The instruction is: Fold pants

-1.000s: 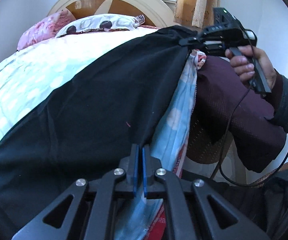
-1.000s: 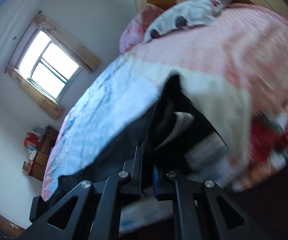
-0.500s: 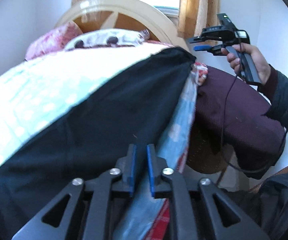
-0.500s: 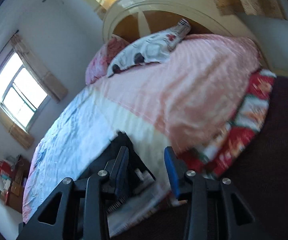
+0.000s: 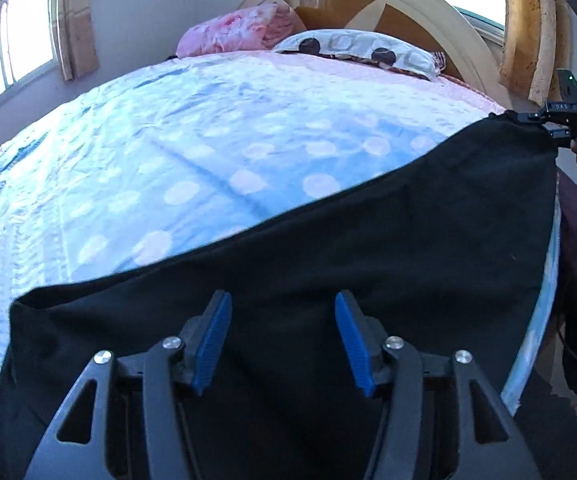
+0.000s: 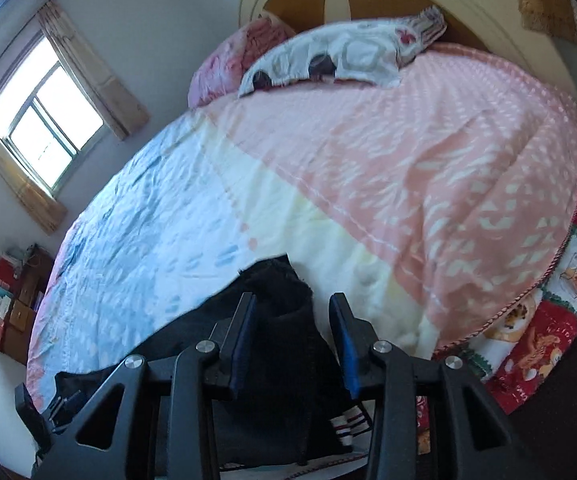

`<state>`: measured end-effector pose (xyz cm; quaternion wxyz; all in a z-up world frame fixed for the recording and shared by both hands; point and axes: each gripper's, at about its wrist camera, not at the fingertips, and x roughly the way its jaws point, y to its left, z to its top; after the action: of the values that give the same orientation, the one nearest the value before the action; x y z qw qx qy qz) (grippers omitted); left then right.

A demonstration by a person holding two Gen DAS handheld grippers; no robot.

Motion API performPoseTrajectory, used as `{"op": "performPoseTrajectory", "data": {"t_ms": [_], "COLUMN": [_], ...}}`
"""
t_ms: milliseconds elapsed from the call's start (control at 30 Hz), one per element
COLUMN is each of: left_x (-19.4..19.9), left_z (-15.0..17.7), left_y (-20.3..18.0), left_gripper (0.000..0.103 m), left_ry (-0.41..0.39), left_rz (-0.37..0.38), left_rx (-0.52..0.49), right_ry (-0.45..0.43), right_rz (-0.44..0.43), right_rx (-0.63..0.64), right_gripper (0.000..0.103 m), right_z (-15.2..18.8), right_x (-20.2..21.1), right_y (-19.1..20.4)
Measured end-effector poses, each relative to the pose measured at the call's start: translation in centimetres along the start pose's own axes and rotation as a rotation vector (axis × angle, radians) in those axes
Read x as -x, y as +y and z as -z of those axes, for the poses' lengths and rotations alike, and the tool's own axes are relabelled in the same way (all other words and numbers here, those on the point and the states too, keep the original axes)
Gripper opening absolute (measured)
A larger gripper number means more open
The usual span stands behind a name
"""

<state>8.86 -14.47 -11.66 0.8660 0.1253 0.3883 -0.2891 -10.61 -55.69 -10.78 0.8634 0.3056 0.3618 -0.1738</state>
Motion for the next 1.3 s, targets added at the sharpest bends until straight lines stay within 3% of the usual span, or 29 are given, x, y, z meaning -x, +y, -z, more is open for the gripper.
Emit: {"op": "performPoseTrajectory", "data": {"t_ms": [33,100,167,300,433,533,600,633,700,733,833,900,967,1033,1100,1167,1300], "left_x": [-0.1,-0.2,-0.1,-0.2,-0.3,-0.2,0.3,0.7,1.3,1.4,0.6,-0.4,-1.4,-2.1,-2.3,-2.2,-0.2], "left_z": [0.0,-0.1,0.0,0.1,0.0,-0.2,-0.4,-0.5,-0.9,-1.1,-1.8,-2.1,-2.3,-2.4,-2.5,-2.5,-2.5], "left_y": [0.3,0.7,0.9,0.5,0.5,0.5,0.3,0.2,0.0,0.0,0.6,1.3,2.0,2.6,3.4,4.1,3.3], "left_gripper": [0.058,0.058,0.058,0.058,0.058,0.057,0.057,0.057,0.061,0.063,0.065,0.065,0.065,0.074,0.091,0.090,0.089], "left_ry": [-0.005,-0.017,-0.021,-0.025,-0.031,-0.024,-0.031,-0.041,-0.064,-0.070,-0.041,-0.016,0.016,0.034,0.025,0.022,-0.043], "left_rz": [-0.019,-0.020,-0.013,-0.032,-0.035,-0.031,-0.035,-0.039,-0.049,-0.060,-0.110,-0.140,-0.146,-0.137,-0.167,-0.141,-0.162], "left_rx": [0.005,0.034,0.051,0.030,0.036,0.039,0.041,0.040,0.038,0.038,0.049,0.065,0.077,0.098,0.115,0.145,0.120], "right_ry": [0.014,0.030,-0.002,-0.146,-0.108,0.003,-0.033,-0.046,-0.119,-0.177,-0.253,-0.264,-0.213,-0.119,-0.026,0.018,0.010], "right_rz": [-0.016,-0.010,-0.031,-0.119,0.002,0.071,0.077,0.106,0.178,0.194,0.189,0.097,0.000,-0.062,-0.068,-0.014,-0.121], "right_rx": [-0.005,-0.009,0.001,0.048,0.052,0.019,0.018,0.026,0.037,0.038,0.078,0.114,0.155,0.199,0.277,0.335,0.394], "right_gripper": [0.037,0.014,0.010,0.010,0.010,0.010,0.011,0.015,0.063,0.066,0.066,0.066,0.066,0.066,0.066,0.066,0.066], "right_z": [0.0,-0.3,-0.7,-1.5,-1.7,-1.0,-0.5,-0.4,0.0,0.3,1.1,2.0,3.3,5.1,6.8,8.1,8.5], "right_x": [-0.4,-1.1,-1.0,1.5,0.0,-2.0,-0.9,-0.3,1.6,2.9,5.2,6.0,5.4,3.7,1.4,-0.2,-0.3], "right_y": [-0.1,-0.2,0.3,2.0,1.3,-0.8,-1.1,-1.0,-0.4,0.0,1.8,3.8,5.7,7.5,9.2,10.5,13.6]}}
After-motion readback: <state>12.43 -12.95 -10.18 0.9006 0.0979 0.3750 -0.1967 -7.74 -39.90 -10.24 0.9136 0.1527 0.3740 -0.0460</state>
